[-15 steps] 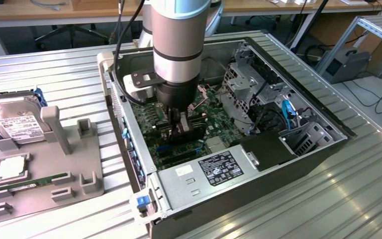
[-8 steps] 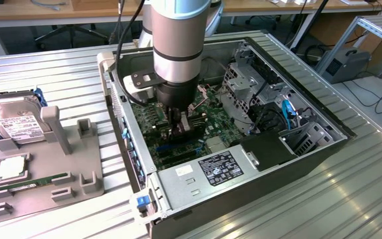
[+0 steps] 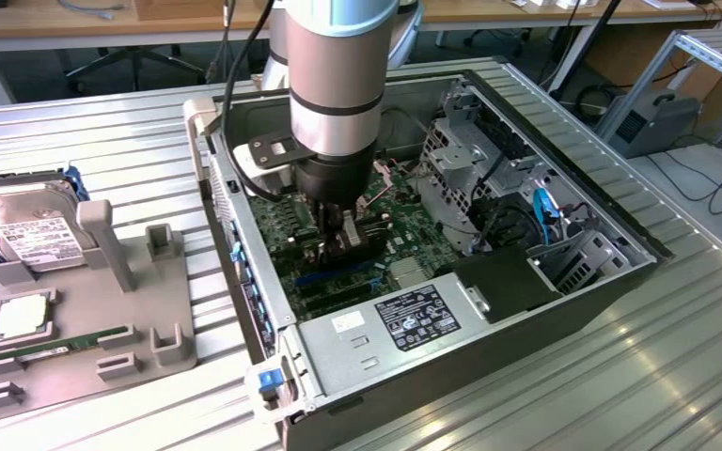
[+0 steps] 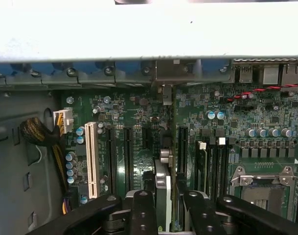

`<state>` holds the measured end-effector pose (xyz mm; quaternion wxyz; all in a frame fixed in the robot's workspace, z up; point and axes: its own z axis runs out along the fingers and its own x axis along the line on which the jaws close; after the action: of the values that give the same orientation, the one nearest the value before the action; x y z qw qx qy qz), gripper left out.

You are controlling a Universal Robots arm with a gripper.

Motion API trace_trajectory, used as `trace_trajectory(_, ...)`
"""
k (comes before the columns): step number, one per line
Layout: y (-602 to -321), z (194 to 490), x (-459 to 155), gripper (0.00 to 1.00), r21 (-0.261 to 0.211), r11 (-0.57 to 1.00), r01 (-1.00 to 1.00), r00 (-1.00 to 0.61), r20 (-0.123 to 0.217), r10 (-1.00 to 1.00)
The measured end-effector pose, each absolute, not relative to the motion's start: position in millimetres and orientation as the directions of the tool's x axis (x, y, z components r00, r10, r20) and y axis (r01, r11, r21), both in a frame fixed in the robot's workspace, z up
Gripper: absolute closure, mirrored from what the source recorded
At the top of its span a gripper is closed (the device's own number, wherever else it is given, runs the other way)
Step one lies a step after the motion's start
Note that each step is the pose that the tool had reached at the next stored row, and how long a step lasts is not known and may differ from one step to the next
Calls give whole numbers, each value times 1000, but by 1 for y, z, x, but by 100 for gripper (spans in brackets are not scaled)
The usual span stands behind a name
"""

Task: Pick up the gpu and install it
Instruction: 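Insert the gpu into the slot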

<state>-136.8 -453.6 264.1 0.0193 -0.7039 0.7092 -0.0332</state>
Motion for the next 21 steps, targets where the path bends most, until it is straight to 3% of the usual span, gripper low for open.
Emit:
trace_trajectory(7, -454, 264, -136, 73, -74, 5, -997, -8, 37, -999)
trace_trajectory(21, -451, 263, -132, 73, -74, 5, -997, -8, 38, -999)
